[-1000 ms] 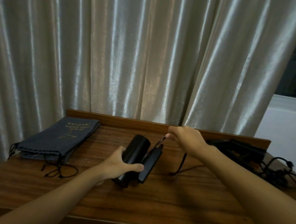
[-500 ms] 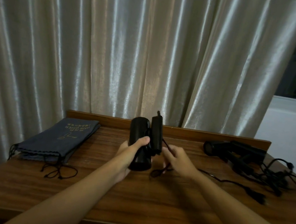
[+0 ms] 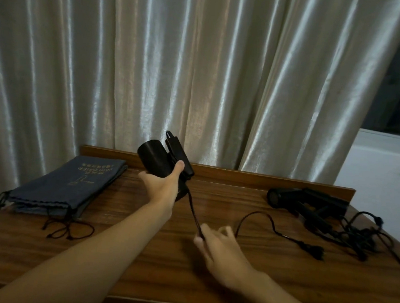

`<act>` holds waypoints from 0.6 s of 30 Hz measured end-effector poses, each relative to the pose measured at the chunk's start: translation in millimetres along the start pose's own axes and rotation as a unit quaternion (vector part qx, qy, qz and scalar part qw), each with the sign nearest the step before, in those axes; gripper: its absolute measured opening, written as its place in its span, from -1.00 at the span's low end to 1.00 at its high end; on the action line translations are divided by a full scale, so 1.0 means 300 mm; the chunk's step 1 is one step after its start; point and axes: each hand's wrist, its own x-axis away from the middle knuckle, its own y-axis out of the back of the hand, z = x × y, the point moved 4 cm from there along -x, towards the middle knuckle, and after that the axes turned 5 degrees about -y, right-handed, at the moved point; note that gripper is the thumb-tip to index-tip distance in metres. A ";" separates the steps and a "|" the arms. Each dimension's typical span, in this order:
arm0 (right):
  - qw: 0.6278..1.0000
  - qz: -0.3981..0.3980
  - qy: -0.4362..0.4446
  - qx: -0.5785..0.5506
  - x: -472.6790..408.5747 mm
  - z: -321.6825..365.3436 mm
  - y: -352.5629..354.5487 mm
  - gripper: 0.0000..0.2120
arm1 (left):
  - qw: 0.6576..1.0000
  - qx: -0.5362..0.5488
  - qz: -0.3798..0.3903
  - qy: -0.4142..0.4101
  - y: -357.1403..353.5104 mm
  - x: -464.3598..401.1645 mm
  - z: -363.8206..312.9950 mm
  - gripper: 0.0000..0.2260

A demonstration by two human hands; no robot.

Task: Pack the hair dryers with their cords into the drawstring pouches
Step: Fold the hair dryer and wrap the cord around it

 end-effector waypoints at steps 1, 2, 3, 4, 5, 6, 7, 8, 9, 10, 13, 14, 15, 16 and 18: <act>0.995 -0.050 0.023 0.088 0.000 -0.001 0.029 -0.76 | 0.998 -0.045 -0.004 -0.038 0.008 -0.009 -0.006 -0.36; 0.985 -0.092 0.046 0.141 0.000 0.004 0.060 -0.76 | 0.992 -0.105 -0.005 -0.075 0.017 -0.018 -0.009 -0.35; 0.971 -0.136 0.086 0.175 -0.001 0.016 0.095 -0.74 | 0.980 -0.168 -0.003 -0.109 0.028 -0.027 -0.011 -0.33; 0.953 -0.173 0.142 0.203 -0.002 0.028 0.126 -0.73 | 0.964 -0.226 0.005 -0.138 0.038 -0.037 -0.011 -0.31; 0.934 -0.201 0.191 0.225 -0.006 0.032 0.154 -0.73 | 0.948 -0.275 0.024 -0.160 0.046 -0.047 -0.008 -0.29; 0.913 -0.230 0.235 0.241 -0.015 0.033 0.186 -0.74 | 0.931 -0.315 0.055 -0.175 0.051 -0.056 -0.002 -0.27; 0.895 -0.251 0.268 0.254 -0.028 0.032 0.218 -0.78 | 0.917 -0.342 0.096 -0.183 0.056 -0.061 0.008 -0.25; 0.880 -0.268 0.290 0.263 -0.046 0.035 0.253 -0.84 | 0.905 -0.355 0.143 -0.185 0.060 -0.061 0.018 -0.25; 0.868 -0.285 0.305 0.267 -0.064 0.042 0.287 -0.89 | 0.896 -0.356 0.190 -0.183 0.064 -0.054 0.027 -0.26; 0.859 -0.304 0.313 0.267 -0.081 0.048 0.319 -0.90 | 0.891 -0.348 0.231 -0.178 0.068 -0.043 0.036 -0.27; 0.839 -0.349 0.313 0.276 -0.127 0.062 0.391 -0.79 | 0.895 -0.290 0.306 -0.148 0.080 0.003 0.058 -0.31; 0.847 -0.347 0.301 0.266 -0.140 0.059 0.409 -0.72 | 0.896 -0.270 0.325 -0.135 0.083 0.019 0.063 -0.30; 0.862 -0.340 0.283 0.248 -0.154 0.052 0.426 -0.66 | 0.897 -0.251 0.345 -0.119 0.085 0.032 0.069 -0.28; 0.879 -0.329 0.259 0.228 -0.168 0.041 0.441 -0.59 | 0.896 -0.234 0.363 -0.103 0.090 0.042 0.075 -0.25; 0.911 -0.295 0.208 0.201 -0.196 0.015 0.455 -0.48 | 0.887 -0.224 0.397 -0.077 0.099 0.059 0.083 -0.17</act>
